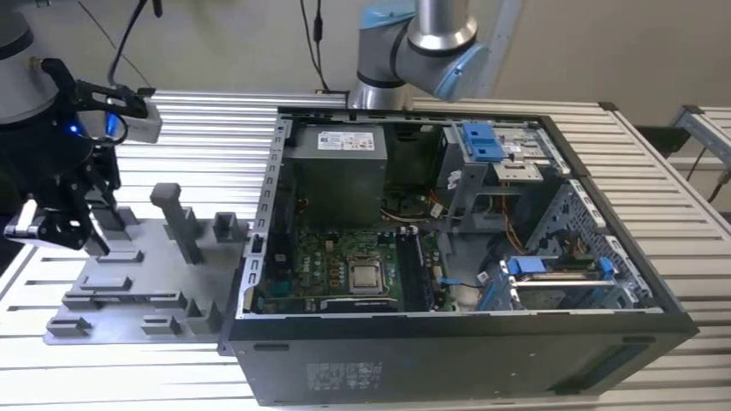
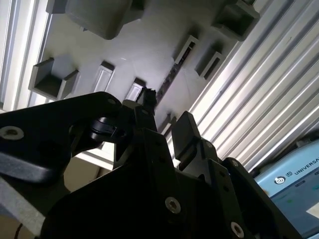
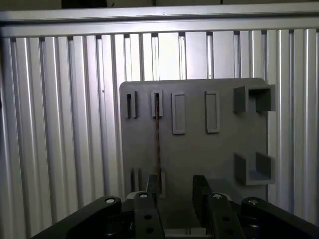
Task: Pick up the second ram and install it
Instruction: 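Pick up the second ram and move it above second insertion slot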
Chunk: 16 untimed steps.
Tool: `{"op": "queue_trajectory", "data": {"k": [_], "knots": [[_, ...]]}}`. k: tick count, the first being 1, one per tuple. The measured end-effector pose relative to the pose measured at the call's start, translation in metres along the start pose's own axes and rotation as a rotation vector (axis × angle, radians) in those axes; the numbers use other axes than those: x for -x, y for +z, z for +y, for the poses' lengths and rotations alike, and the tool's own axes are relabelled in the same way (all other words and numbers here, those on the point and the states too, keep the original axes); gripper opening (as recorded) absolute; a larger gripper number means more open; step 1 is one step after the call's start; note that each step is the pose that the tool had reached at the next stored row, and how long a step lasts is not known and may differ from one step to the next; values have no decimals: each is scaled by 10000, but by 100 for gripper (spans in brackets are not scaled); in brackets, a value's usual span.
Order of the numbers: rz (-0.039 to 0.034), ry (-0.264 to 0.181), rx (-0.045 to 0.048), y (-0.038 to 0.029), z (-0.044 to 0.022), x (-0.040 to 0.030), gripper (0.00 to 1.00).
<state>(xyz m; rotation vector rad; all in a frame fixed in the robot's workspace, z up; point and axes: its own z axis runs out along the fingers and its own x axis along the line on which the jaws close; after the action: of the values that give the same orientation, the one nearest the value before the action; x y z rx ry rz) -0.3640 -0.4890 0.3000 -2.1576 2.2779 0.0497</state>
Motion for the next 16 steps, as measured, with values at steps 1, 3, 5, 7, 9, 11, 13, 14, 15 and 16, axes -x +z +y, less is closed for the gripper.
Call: {"op": "queue_trajectory", "data": {"k": [1, 3, 5, 7, 9, 11, 13, 14, 15, 16], "knots": [[2, 0, 17, 13, 1, 0, 42], [2, 0, 19, 49, 6, -2, 42], [2, -1, 20, 85, 21, -4, 42], [1, 0, 19, 122, 36, -5, 42], [2, 0, 20, 159, 51, -7, 42], [1, -1, 19, 196, 62, -9, 42], [2, 0, 19, 232, 70, -10, 42], [2, -1, 20, 250, 73, -11, 42], [1, 0, 19, 269, 77, -11, 42], [2, 0, 20, 286, 81, -12, 42]]}}
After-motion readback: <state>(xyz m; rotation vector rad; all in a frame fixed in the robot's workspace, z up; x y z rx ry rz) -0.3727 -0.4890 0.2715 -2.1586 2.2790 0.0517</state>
